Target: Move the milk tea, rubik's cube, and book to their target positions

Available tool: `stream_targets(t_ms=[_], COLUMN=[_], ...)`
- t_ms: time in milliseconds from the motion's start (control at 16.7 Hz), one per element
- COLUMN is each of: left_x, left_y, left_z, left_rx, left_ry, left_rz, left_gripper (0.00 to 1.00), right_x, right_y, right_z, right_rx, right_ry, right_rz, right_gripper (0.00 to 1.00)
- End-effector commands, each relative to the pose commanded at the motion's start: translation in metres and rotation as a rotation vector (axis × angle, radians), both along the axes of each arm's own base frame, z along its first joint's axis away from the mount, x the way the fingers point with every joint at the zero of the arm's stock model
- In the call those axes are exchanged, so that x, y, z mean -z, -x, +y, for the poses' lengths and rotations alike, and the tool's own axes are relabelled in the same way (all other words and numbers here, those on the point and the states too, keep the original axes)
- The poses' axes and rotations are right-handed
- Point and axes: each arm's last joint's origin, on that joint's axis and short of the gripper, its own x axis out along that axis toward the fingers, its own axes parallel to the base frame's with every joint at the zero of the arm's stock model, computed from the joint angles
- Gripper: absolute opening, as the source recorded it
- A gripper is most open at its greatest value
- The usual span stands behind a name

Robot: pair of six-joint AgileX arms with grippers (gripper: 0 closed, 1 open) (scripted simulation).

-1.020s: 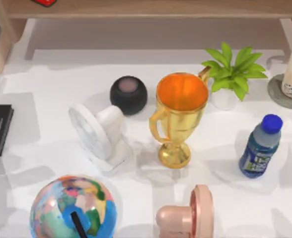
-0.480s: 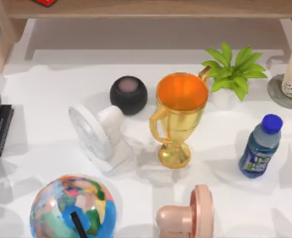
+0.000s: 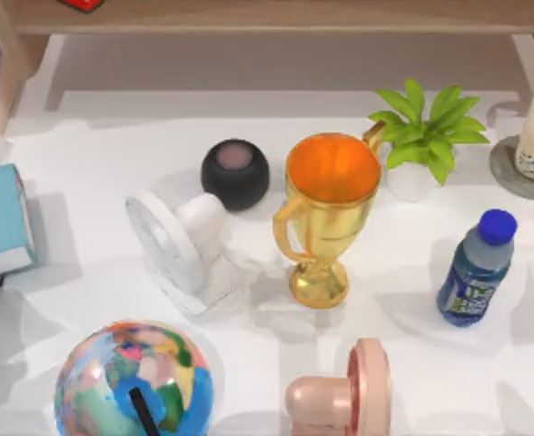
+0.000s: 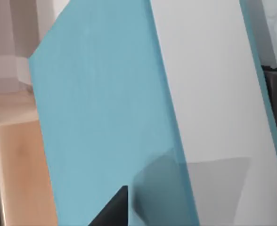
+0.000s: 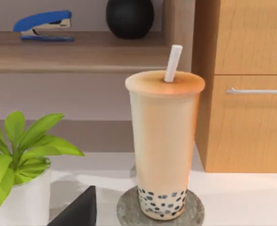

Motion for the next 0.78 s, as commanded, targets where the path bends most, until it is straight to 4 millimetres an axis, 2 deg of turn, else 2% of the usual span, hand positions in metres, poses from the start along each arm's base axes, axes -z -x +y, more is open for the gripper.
stream_targets(t_ms=[180,480,720,780], left_x=[0.001,-0.019,-0.019,-0.019], left_y=[-0.004,-0.032,-0.033,-0.033], left_z=[-0.001,0.029,0.030,0.030], left_rx=[0.004,-0.143,-0.152,-0.152], left_ry=[-0.013,-0.085,-0.088,-0.088], left_rz=[0.007,-0.080,-0.084,-0.084], left_gripper=[0.00,0.00,0.00,0.08], right_x=[0.000,0.000,0.000,0.000], right_y=[0.000,0.000,0.000,0.000], right_z=[0.000,0.000,0.000,0.000], right_rx=[0.000,0.000,0.000,0.000], right_ry=[0.000,0.000,0.000,0.000], right_rz=[0.000,0.000,0.000,0.000], right_gripper=[1.00,1.00,1.00,1.00])
